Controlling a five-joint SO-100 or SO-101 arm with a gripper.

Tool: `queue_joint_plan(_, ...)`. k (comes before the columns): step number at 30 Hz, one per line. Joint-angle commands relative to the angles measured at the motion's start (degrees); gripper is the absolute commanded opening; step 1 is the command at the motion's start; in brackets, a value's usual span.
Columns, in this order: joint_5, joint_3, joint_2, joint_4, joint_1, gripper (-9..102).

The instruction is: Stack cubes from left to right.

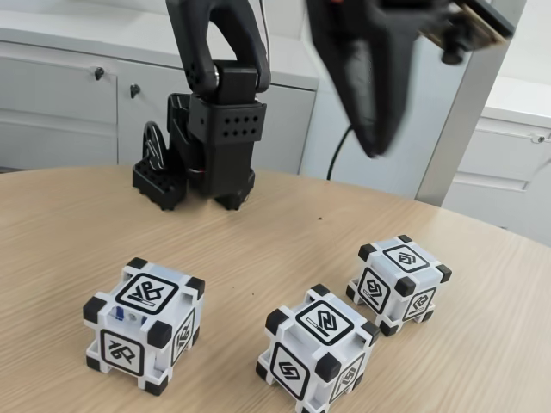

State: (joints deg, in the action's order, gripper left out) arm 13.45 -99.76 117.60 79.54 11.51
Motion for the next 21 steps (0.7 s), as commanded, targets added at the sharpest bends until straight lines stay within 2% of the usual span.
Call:
queue_joint_plan(1,6.3,3.7,-4.2,-0.1,4.8,11)
queue_joint_plan(7,19.2,3.7,-10.5,-0.4,7.6,20)
queue_joint_plan(10,21.4,3.7,-13.1,-0.4,7.6,24)
queue_joint_plan(16,17.5,3.7,-19.2,-0.4,7.6,39)
queue_joint_plan(21,10.5,3.8,-26.3,-0.4,7.6,39)
